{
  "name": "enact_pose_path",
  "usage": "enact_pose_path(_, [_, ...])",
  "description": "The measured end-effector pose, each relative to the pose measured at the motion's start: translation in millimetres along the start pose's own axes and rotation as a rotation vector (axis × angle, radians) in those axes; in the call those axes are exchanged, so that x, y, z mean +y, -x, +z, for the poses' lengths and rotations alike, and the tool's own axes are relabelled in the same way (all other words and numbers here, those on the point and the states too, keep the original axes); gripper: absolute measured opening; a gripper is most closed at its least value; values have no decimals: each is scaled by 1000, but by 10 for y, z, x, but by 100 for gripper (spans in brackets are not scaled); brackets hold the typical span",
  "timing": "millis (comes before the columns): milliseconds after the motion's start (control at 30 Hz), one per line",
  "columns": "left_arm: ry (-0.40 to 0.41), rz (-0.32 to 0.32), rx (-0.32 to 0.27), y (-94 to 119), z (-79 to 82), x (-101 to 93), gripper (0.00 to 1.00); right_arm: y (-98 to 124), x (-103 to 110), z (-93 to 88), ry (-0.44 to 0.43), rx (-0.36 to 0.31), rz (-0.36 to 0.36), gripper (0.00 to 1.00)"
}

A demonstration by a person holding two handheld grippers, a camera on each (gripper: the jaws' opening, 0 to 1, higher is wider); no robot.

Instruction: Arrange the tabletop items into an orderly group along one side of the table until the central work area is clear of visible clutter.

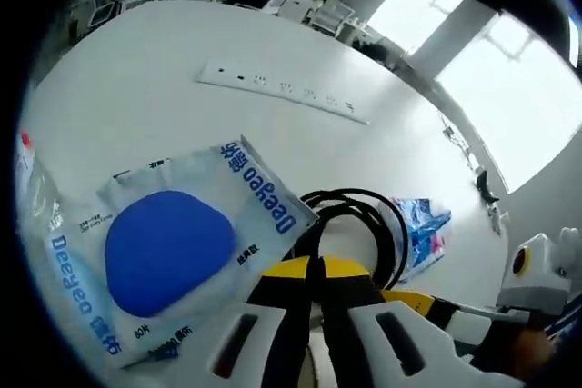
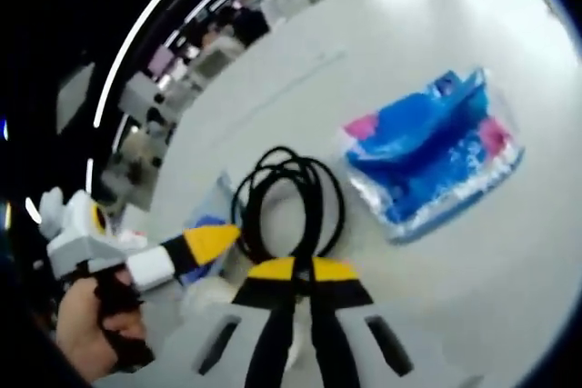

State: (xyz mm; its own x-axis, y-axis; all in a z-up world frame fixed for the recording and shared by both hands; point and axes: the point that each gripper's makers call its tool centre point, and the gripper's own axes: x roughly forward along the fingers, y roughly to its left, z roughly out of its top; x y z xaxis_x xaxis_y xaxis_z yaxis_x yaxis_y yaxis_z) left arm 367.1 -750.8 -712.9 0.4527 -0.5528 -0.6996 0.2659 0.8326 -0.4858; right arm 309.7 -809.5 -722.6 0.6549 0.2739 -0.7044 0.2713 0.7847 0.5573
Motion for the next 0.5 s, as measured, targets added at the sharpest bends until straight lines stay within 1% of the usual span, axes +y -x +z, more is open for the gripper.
enact_pose_path(267, [1, -24, -27, 84, 72, -74, 1, 77, 76, 104, 7, -19, 19, 1])
enact_pose_path(333, [4, -36, -45, 94, 107, -91, 1, 92, 98, 141, 9, -28, 24, 0])
enact_pose_path(500, [3, -49, -63, 171, 170, -135, 1, 155, 169, 220, 22, -44, 42, 0])
